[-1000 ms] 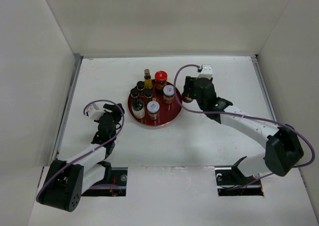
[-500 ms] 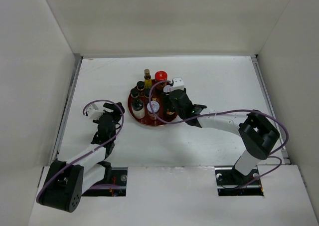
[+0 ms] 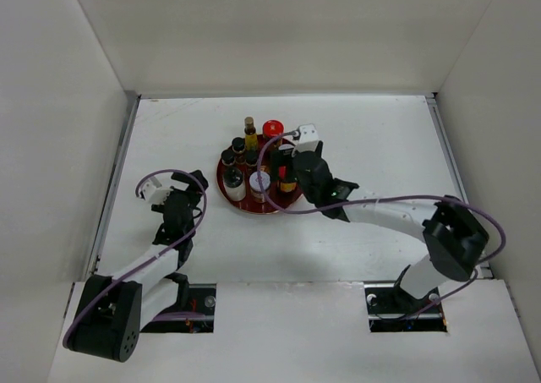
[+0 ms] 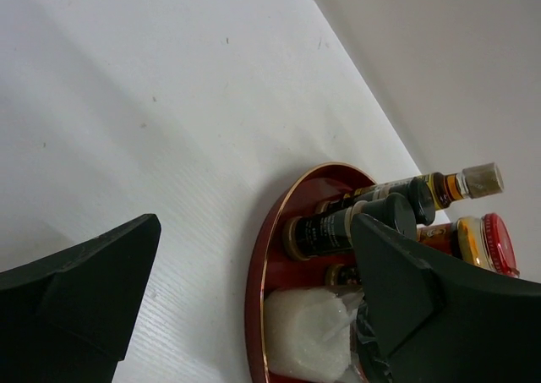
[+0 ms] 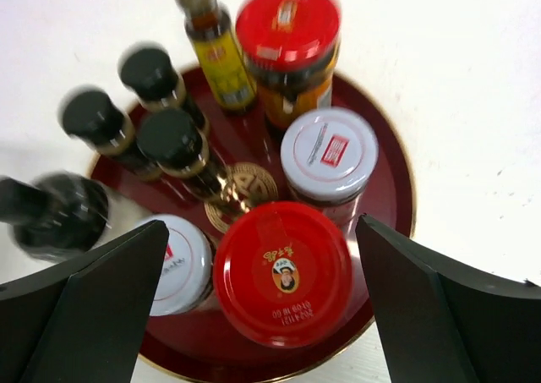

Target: Organize the condiment bottles

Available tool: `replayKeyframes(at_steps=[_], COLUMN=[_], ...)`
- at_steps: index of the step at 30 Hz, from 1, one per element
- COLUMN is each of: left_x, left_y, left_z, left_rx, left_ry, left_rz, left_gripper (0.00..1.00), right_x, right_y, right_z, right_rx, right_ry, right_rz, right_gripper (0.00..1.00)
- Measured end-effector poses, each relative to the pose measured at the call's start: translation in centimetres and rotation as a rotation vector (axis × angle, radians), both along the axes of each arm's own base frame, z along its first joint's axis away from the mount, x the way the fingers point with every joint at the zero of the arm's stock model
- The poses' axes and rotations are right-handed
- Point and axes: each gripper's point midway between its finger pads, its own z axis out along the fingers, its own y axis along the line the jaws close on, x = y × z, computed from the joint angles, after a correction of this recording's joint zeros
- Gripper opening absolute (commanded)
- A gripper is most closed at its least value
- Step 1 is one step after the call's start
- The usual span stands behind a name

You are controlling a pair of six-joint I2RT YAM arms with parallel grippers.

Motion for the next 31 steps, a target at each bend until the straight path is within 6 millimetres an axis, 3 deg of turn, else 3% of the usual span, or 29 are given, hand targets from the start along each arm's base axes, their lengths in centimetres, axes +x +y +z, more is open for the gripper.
replayKeyframes(at_steps=[5,7,9,13,16,21,27,31], left_x=[0.0,0.0,0.0,-0.1,0.2,0.4,0.5,0.4], left_y=[0.2,0.2,0.3,0.8,2.0,3.5,2.7,2.2], left_z=[0.0,0.0,-0.1,-0.9,-0.9,-0.7,-0.2,-0.1], left_rx=[0.005,0.005,0.007,0.020,0.022,0.027,0.024,0.033], left_ry=[0.001,0.001,0.007,0.070,0.122,0.208,0.264,0.285], left_rz=[0.008,0.010,0.015,0.036,0.081,0.130,0.090,0.058], left_gripper=[1.00,1.00,1.00,1.00,1.00,1.00,1.00,1.00], right_x=[-1.3,-1.8,-2.1,-2.2,-2.0,-1.6,-1.1,-1.2], right_y=[-3.8,-6.0,-8.2,-13.0,-15.0,-14.5,-13.2,-12.9], right_z=[4.5,4.9,3.9,-0.4,-2.4,-3.8,-6.7,-7.0], right_rx=[0.095,0.113,0.106,0.060,0.054,0.086,0.048,0.049], right_ry=[-0.100,-0.122,-0.121,-0.071,-0.032,0.009,0.078,0.093], right_rz=[-0.091,-0.148,-0.203,-0.325,-0.383,-0.393,-0.378,-0.370], right_gripper=[1.00,1.00,1.00,1.00,1.00,1.00,1.00,1.00])
